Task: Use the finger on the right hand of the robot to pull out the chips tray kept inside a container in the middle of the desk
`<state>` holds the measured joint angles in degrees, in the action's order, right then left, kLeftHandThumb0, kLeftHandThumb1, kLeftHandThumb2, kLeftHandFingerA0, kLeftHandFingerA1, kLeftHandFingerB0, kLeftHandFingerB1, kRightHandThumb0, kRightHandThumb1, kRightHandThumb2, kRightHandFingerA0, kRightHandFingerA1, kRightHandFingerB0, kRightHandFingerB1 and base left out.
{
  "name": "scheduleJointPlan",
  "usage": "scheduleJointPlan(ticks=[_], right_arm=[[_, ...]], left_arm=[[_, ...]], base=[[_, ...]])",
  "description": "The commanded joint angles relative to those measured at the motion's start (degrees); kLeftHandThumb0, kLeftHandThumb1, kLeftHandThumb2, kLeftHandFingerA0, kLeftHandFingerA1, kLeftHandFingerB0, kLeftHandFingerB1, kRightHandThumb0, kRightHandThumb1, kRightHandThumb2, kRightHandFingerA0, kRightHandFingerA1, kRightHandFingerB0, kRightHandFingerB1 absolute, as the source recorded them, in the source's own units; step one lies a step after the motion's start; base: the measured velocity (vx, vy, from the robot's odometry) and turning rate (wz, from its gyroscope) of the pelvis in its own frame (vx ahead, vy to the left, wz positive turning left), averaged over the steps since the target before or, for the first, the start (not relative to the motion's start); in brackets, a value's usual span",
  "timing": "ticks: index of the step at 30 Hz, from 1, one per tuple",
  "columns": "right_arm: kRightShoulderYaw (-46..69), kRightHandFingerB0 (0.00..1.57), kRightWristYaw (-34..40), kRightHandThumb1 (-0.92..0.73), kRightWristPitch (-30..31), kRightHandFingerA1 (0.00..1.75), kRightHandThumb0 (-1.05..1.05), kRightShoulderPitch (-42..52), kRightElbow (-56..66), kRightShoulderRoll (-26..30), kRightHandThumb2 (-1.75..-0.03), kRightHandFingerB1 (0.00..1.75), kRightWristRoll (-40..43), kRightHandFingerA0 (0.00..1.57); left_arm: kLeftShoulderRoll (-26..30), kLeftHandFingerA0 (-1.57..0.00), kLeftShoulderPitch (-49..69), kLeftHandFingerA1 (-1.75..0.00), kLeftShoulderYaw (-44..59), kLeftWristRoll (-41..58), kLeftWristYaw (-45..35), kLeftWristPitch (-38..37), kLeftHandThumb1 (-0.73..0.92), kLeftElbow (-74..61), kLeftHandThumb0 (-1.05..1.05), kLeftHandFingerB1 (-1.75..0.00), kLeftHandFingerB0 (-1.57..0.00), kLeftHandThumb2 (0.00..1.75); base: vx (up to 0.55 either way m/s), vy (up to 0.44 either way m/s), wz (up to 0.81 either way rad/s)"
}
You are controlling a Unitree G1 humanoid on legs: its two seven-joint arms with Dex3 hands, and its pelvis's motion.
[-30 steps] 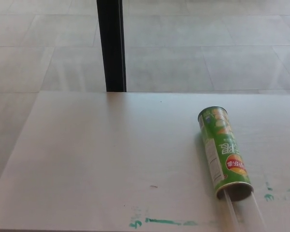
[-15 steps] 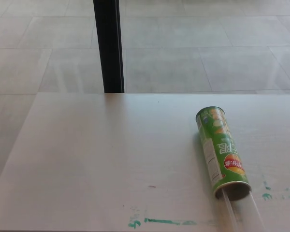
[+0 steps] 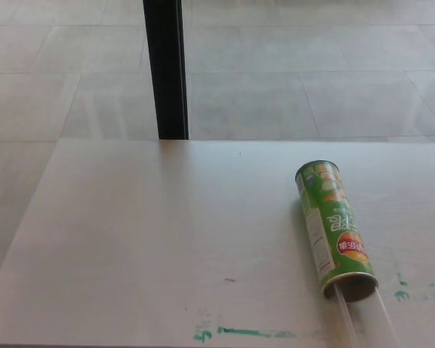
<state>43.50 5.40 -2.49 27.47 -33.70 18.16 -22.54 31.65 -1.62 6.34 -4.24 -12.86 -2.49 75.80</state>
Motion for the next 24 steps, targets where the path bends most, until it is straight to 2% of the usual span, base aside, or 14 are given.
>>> scheduleJointPlan(ticks=[1,2,3,4,5,7,8,10,13,20,21,24], right_arm=[[-4.46,0.1,-1.63,-0.63,-3.62,0.6,-0.26,-2.83,-13.26,0.75,-0.59,0.28,6.07,0.74],[-4.67,0.0,-2.01,-0.48,-4.22,0.75,-0.2,-2.99,-13.74,0.96,-0.92,0.45,6.68,0.69],[-4.89,0.0,-2.64,-0.47,-5.11,0.77,-0.19,-2.91,-13.7,0.98,-0.91,0.45,7.77,0.72],[-5.12,0.0,-2.77,-0.47,-5.7,0.77,-0.19,-2.98,-14.21,1.17,-0.91,0.45,8.56,0.72],[-5.71,0.11,-2.71,-0.62,-6.33,0.68,-0.28,-3.08,-15.0,1.51,-0.62,0.3,9.01,0.77],[-6.64,0.09,-3.67,-0.62,-6.31,0.66,-0.27,-2.79,-15.03,1.86,-0.62,0.29,10.02,0.73],[-8.59,0.1,-4.26,-0.62,-6.75,0.61,-0.25,-2.55,-15.64,2.76,-0.6,0.24,9.34,0.7],[-11.17,0.1,-4.82,-0.63,-9.26,0.58,-0.29,-3.38,-20.58,4.96,-0.6,0.26,8.9,0.7],[-9.8,0.09,-12.69,-0.65,-10.52,0.6,-0.22,-4.53,-21.89,5.24,-0.61,0.24,15.87,0.61],[-11.96,0.09,-13.54,-0.66,-10.85,0.64,-0.27,-2.7,-19.21,5.58,-0.64,0.27,17.48,0.63],[-11.4,0.1,-13.38,-0.67,-10.13,0.63,-0.21,-2.85,-18.54,4.94,-0.6,0.28,18.81,0.62],[-12.09,0.12,-13.34,-0.66,-9.36,0.64,-0.27,-3.19,-18.6,5.3,-0.62,0.29,19.32,0.62]], left_arm=[[1.09,-0.47,-0.09,-0.64,0.05,-0.39,0.15,-0.66,0.69,-0.16,-0.51,-0.52,-0.54,0.61],[1.02,-0.58,-0.14,-0.66,0.31,-0.12,-0.03,-0.52,0.69,-0.06,-0.47,-0.53,-0.54,0.6],[0.95,-0.45,-0.28,-0.63,0.49,0.07,-0.09,-0.29,0.7,-0.06,-0.48,-0.51,-0.5,0.6],[0.98,-0.45,-0.26,-0.63,0.48,0.05,-0.11,-0.32,0.7,-0.14,-0.48,-0.51,-0.5,0.6],[1.19,-0.43,-0.22,-0.58,0.36,-0.01,-0.8,-0.59,0.71,-0.39,-0.49,-0.49,-0.48,0.6],[1.19,-0.42,-0.18,-0.57,0.49,0.12,-1.1,-0.77,0.7,-0.48,-0.48,-0.51,-0.52,0.6],[0.99,-0.5,-0.41,-0.59,0.92,0.34,0.06,-0.58,0.68,-0.38,-0.48,-0.51,-0.56,0.6],[0.82,-0.55,-0.59,-0.64,0.93,0.01,0.58,-0.37,0.68,-0.1,-0.48,-0.54,-0.59,0.6],[0.71,-0.5,-0.95,-0.59,0.94,-0.18,0.48,-0.17,0.68,-0.25,-0.47,-0.51,-0.57,0.6],[0.7,-0.49,-0.72,-0.62,1.18,-0.1,-0.19,-0.66,0.69,-0.3,-0.48,-0.52,-0.55,0.61],[0.7,-0.44,-0.87,-0.62,1.38,0.13,-0.58,-0.51,0.7,-0.29,-0.47,-0.53,-0.56,0.6],[0.53,-0.49,-1.18,-0.61,1.37,0.01,0.18,-0.21,0.69,-0.14,-0.47,-0.5,-0.53,0.6]], base=[[0.0,0.0,0.0],[0.0,0.0,0.0],[0.0,0.0,0.0],[0.0,0.0,0.0],[0.0,0.0,0.0],[0.0,0.0,0.0],[0.0,0.0,0.0],[0.0,0.0,0.0],[0.0,0.0,0.0],[0.0,0.0,0.0],[0.0,0.0,0.0],[0.0,0.0,0.0]])
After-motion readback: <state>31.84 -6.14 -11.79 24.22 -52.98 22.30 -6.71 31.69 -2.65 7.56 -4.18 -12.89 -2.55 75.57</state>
